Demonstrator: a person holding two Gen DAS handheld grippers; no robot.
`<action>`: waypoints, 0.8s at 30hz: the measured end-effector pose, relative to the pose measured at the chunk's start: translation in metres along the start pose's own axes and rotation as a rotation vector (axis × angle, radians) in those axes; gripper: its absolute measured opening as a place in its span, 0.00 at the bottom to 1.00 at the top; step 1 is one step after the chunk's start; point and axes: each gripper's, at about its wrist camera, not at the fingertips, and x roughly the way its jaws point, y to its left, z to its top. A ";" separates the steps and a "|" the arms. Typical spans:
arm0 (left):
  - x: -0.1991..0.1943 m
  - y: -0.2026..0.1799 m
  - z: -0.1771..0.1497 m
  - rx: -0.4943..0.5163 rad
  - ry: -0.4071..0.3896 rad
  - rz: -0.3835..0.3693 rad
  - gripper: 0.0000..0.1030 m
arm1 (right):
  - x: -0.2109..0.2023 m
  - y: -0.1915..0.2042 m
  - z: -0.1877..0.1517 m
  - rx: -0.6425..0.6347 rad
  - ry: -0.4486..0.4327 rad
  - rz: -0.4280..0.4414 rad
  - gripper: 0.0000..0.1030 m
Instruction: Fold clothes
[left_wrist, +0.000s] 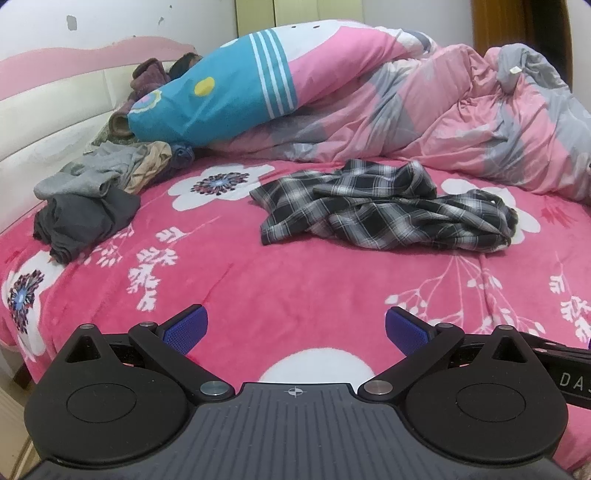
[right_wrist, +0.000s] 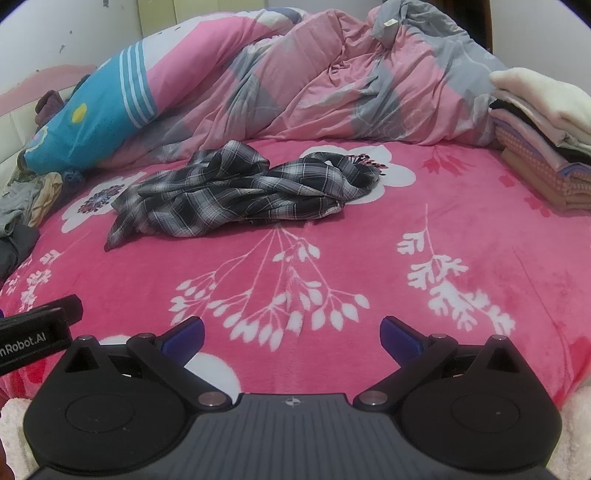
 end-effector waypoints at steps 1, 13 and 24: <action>0.000 0.001 0.000 -0.004 -0.004 -0.002 1.00 | 0.000 0.000 0.000 -0.002 0.000 -0.002 1.00; 0.011 -0.006 0.008 -0.005 0.009 -0.020 1.00 | 0.012 -0.007 0.008 0.006 0.007 -0.010 1.00; 0.025 -0.008 0.025 -0.003 0.017 -0.016 1.00 | 0.033 -0.004 0.033 0.019 0.015 0.000 1.00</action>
